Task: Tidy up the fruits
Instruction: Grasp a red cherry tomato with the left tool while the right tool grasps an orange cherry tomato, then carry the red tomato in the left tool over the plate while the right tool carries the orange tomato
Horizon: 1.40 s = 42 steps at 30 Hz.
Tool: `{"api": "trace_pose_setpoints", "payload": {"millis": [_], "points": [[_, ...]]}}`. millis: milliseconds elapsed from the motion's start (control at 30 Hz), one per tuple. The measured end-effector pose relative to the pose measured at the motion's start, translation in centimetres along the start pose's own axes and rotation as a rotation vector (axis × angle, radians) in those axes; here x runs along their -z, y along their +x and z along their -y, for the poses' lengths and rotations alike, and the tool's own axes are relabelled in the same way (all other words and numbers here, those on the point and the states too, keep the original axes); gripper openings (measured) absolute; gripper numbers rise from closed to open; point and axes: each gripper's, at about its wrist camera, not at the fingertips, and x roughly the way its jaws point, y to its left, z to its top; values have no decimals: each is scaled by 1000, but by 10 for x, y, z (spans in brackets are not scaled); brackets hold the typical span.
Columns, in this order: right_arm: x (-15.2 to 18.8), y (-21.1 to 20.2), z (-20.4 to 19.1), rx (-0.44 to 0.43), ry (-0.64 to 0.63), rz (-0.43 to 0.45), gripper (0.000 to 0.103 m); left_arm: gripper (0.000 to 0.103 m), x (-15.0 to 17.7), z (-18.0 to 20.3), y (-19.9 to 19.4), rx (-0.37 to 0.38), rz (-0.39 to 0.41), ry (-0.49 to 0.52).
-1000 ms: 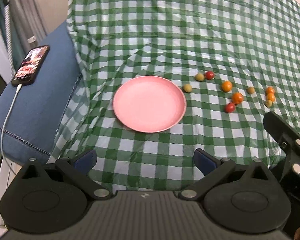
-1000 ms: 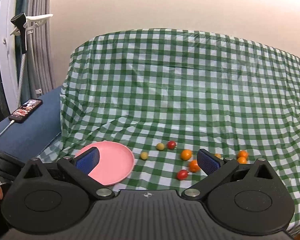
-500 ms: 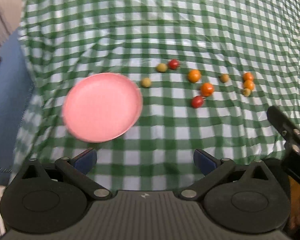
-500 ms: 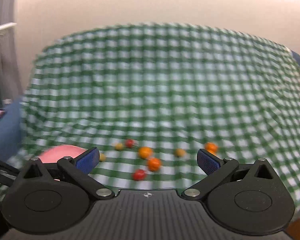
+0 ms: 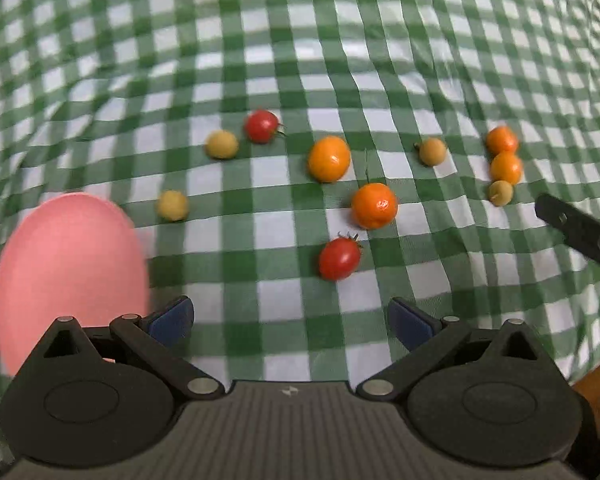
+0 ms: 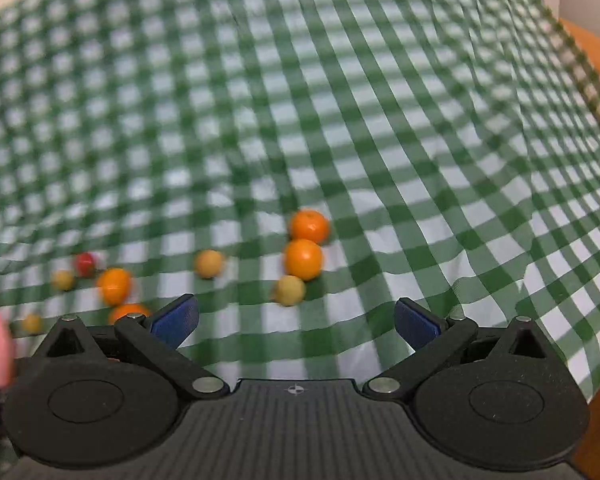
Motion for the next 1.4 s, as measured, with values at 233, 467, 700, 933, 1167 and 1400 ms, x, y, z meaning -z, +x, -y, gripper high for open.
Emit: {"api": "trace_pose_setpoints", "payload": {"millis": [233, 467, 700, 933, 1167, 1400], "points": [[-18, 66, 1, 10, 13, -81, 102, 103, -18, 17, 45, -6, -47, 35], [-32, 107, -9, 15, 11, -143, 102, 103, -28, 26, 71, -11, -81, 25], [-29, 122, -12, 46, -14, -144, 102, 103, -28, 28, 79, -3, -82, 23], [-30, 121, -11, 54, -7, -141, 102, 103, -21, 28, 74, 12, -79, 26], [-31, 121, -11, 48, -3, -143, 102, 76, -21, 25, 65, 7, -46, 7], [-15, 98, 1, -25, 19, -13, 39, 32, -15, 5, 40, 90, 13, -23]]}}
